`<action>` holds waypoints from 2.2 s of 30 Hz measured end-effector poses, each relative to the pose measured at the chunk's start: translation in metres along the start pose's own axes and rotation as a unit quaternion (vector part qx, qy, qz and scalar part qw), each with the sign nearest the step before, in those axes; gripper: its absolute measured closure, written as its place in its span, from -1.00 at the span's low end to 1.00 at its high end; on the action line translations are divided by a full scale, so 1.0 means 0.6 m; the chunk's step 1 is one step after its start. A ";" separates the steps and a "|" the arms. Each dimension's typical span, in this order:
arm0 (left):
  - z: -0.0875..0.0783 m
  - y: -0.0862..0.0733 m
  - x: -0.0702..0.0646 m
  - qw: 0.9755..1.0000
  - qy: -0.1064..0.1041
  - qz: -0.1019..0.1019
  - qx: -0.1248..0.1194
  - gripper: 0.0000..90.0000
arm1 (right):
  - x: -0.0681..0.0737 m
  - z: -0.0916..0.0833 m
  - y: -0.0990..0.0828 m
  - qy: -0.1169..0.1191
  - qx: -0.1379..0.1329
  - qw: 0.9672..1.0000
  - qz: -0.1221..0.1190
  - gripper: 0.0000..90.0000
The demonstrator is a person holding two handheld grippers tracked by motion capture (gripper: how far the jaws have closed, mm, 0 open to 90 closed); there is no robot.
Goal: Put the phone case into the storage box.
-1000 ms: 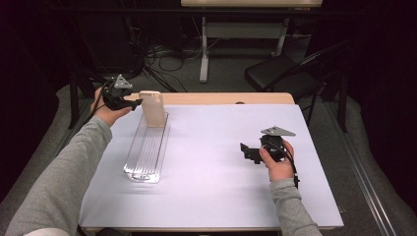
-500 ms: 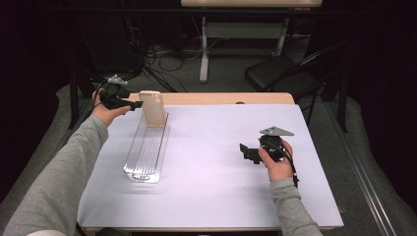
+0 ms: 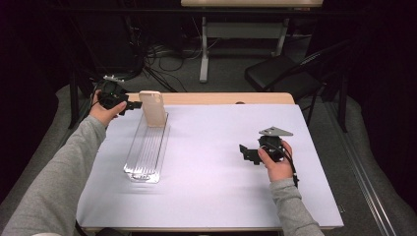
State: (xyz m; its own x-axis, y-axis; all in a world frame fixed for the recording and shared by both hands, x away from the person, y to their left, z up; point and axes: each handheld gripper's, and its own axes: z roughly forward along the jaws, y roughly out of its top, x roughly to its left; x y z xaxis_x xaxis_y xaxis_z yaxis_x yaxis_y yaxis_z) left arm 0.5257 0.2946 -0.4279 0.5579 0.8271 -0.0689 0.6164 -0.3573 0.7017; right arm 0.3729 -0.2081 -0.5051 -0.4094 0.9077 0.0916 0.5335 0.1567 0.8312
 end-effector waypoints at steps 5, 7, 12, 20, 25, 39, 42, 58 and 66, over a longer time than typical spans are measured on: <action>-0.004 0.000 0.001 1.000 -0.004 -0.017 -0.005 -0.42 | 0.000 0.001 0.000 0.001 0.002 1.000 -0.004 -0.87; -0.006 0.000 0.001 1.000 -0.007 -0.019 -0.003 -0.42 | 0.000 0.002 -0.001 0.002 0.004 1.000 -0.008 -0.87; -0.008 0.000 0.000 1.000 0.001 -0.027 -0.003 -0.46 | -0.001 0.002 -0.001 0.003 0.004 1.000 -0.011 -0.87; -0.010 0.002 -0.004 0.999 -0.005 -0.043 -0.008 -0.51 | -0.004 -0.002 -0.002 0.007 0.004 1.000 -0.012 -0.87; -0.014 0.002 -0.010 0.999 -0.003 -0.040 -0.007 -0.57 | -0.003 -0.001 -0.001 0.014 0.005 1.000 -0.015 -0.87; -0.019 0.002 -0.024 0.999 -0.018 -0.044 0.002 -0.64 | -0.008 0.001 0.002 0.030 0.012 0.999 -0.019 -0.87; -0.019 0.002 -0.031 0.999 -0.016 -0.040 0.004 -0.65 | -0.010 0.001 0.004 0.034 0.011 0.999 -0.016 -0.87; -0.029 -0.001 -0.073 0.998 -0.041 -0.030 0.026 -0.65 | -0.012 0.001 0.008 0.049 0.026 0.998 -0.018 -0.87; -0.038 -0.015 -0.096 0.998 -0.057 -0.017 0.027 -0.65 | -0.008 -0.010 0.023 0.052 0.032 0.998 -0.029 -0.87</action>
State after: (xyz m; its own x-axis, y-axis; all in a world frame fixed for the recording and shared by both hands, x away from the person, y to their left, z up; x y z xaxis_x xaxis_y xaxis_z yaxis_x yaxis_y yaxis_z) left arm 0.4752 0.2602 -0.4142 0.5936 0.7853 -0.1757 0.6638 -0.3544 0.6586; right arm 0.3779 -0.2126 -0.4909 -0.5147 0.8511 0.1038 0.5513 0.2358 0.8003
